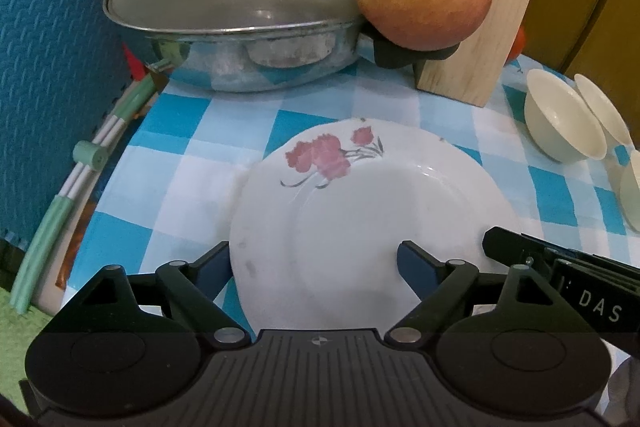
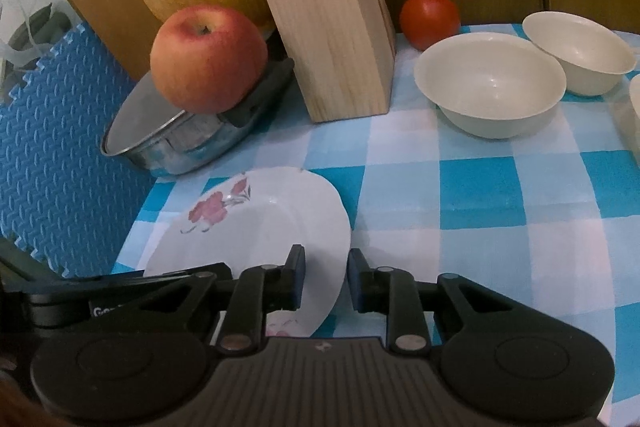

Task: Organize plates and bowls

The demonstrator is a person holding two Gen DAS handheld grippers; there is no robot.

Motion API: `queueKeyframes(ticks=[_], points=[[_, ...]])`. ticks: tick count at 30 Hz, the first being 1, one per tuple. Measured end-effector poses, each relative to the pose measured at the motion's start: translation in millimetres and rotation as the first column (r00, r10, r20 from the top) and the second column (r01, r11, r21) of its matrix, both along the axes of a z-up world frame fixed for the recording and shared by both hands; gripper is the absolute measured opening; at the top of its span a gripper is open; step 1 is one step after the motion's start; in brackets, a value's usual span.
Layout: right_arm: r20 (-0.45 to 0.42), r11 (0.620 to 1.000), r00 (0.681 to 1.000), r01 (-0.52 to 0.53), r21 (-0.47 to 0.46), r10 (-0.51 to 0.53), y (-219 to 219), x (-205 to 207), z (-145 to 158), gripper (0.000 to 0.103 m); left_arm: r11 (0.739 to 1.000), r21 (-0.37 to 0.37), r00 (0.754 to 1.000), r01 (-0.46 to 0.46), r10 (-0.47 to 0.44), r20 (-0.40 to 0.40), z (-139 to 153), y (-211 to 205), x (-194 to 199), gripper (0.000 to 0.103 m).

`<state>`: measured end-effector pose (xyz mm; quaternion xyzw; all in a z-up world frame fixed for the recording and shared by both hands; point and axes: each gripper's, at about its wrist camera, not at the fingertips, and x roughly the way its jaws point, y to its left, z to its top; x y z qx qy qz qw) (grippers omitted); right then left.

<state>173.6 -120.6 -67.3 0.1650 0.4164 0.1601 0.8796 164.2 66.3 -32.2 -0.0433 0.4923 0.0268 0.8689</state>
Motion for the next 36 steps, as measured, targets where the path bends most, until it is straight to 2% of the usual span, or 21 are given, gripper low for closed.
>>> queueKeyframes(ticks=[36], points=[[0.042, 0.999, 0.999, 0.013, -0.029, -0.012, -19.8, -40.9, 20.5, 0.022, 0.999, 0.004, 0.998, 0.044, -0.045, 0.053, 20.2, -18.5, -25.8, 0.091]])
